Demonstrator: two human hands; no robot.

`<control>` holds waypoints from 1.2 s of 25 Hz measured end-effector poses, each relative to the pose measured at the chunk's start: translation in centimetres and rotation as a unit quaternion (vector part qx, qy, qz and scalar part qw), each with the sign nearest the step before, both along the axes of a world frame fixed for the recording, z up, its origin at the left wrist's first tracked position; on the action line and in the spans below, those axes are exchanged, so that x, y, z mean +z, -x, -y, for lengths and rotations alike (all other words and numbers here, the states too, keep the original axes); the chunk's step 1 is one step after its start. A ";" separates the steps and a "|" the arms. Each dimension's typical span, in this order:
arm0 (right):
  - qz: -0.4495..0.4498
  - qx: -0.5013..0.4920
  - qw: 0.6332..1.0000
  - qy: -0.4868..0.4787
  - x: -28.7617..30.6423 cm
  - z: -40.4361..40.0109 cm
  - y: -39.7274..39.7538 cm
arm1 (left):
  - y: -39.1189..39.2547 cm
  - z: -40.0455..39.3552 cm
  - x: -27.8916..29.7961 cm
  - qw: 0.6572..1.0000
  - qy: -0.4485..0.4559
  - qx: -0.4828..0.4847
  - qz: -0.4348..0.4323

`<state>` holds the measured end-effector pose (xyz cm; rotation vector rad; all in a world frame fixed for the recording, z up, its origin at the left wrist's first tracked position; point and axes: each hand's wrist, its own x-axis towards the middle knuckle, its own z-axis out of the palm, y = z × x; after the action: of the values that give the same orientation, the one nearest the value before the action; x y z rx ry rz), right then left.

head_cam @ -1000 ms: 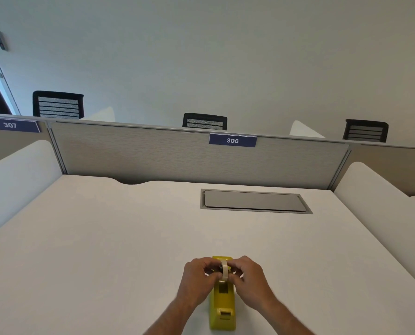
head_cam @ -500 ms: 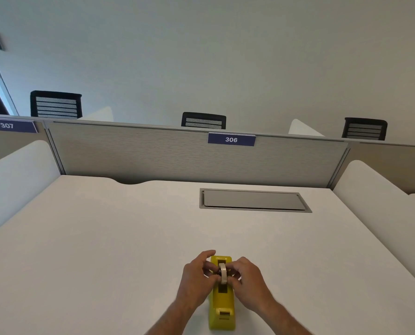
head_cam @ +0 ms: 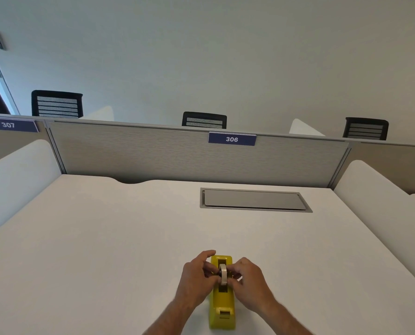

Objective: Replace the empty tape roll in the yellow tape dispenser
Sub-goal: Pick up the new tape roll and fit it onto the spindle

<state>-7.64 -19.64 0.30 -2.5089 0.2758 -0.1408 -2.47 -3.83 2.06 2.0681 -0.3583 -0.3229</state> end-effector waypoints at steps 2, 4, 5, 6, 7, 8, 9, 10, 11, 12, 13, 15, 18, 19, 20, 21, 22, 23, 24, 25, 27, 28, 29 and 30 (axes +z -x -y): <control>0.001 0.004 1.000 0.002 0.0 0.1 -0.1 | -0.1 0.0 0.0 1.000 0.002 -0.002 0.002; 0.004 0.008 1.000 0.006 0.0 0.2 -0.2 | -0.1 0.1 0.0 1.000 0.003 -0.001 0.006; 0.006 0.008 1.000 0.008 0.0 0.2 -0.2 | -0.1 0.2 0.1 1.000 0.000 0.001 0.009; 0.008 0.008 1.000 0.011 -0.1 0.2 -0.3 | -0.1 0.3 0.1 1.000 -0.003 0.005 0.013; 0.008 0.008 1.000 0.013 -0.1 0.2 -0.4 | 0.0 0.3 0.1 1.000 -0.005 0.008 0.015; 0.009 0.007 1.000 0.014 -0.2 0.2 -0.4 | 0.0 0.4 0.1 1.000 -0.007 0.011 0.016; 0.010 0.006 1.000 0.014 -0.2 0.2 -0.5 | -0.1 0.4 0.1 1.000 -0.008 0.011 0.016; 0.010 0.004 1.000 0.013 -0.2 0.2 -0.6 | -0.1 0.4 0.0 1.000 -0.009 0.009 0.017; 0.011 0.004 1.000 0.012 -0.2 0.2 -0.6 | -0.2 0.4 0.0 1.000 -0.011 0.007 0.019; 0.012 0.004 1.000 0.011 -0.2 0.3 -0.6 | -0.2 0.4 0.1 1.000 -0.013 0.006 0.021; 0.012 0.005 1.000 0.010 -0.2 0.4 -0.7 | -0.3 0.4 0.1 1.000 -0.015 0.005 0.022; 0.014 0.005 1.000 0.010 -0.3 0.4 -0.7 | -0.3 0.4 0.0 0.999 -0.018 0.005 0.026; 0.017 0.003 1.000 0.014 -0.4 0.5 -0.6 | -0.3 0.4 -0.1 0.999 -0.024 0.002 0.038; 0.018 0.003 1.000 0.015 -0.5 0.5 -0.5 | -0.3 0.3 -0.1 0.999 -0.028 0.000 0.043; 0.019 0.004 1.000 0.016 -0.5 0.5 -0.4 | -0.3 0.3 -0.1 0.998 -0.033 -0.005 0.050; 0.020 0.004 1.000 0.018 -0.6 0.5 -0.4 | -0.3 0.2 -0.2 0.997 -0.038 -0.013 0.059; 0.022 0.005 1.000 0.020 -0.6 0.5 -0.3 | -0.3 0.2 -0.2 0.996 -0.046 -0.024 0.070; 0.022 0.007 0.999 0.023 -0.5 0.4 -0.3 | -0.3 0.1 -0.2 0.994 -0.058 -0.038 0.083; 0.023 0.010 0.999 0.027 -0.5 0.4 -0.3 | -0.4 0.1 -0.3 0.991 -0.075 -0.054 0.099; 0.025 0.015 0.999 0.032 -0.4 0.4 -0.2 | -0.4 0.0 -0.3 0.986 -0.095 -0.070 0.117; 0.031 0.023 0.998 0.039 -0.3 0.4 -0.1 | -0.4 -0.2 -0.7 0.978 -0.118 -0.091 0.143; 0.033 0.025 0.998 0.039 -0.3 0.4 -0.1 | -0.5 -0.3 -0.9 0.977 -0.116 -0.096 0.148; 0.035 0.028 0.998 0.037 -0.2 0.4 0.0 | -0.5 -0.3 -1.1 0.977 -0.111 -0.099 0.151; 0.037 0.029 0.998 0.033 -0.2 0.4 0.1 | -0.6 -0.4 -1.3 0.978 -0.104 -0.101 0.153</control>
<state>-7.70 -20.03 0.15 -2.5686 0.1715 -0.2228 -1.91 -3.42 0.78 2.2956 -0.7531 -0.1661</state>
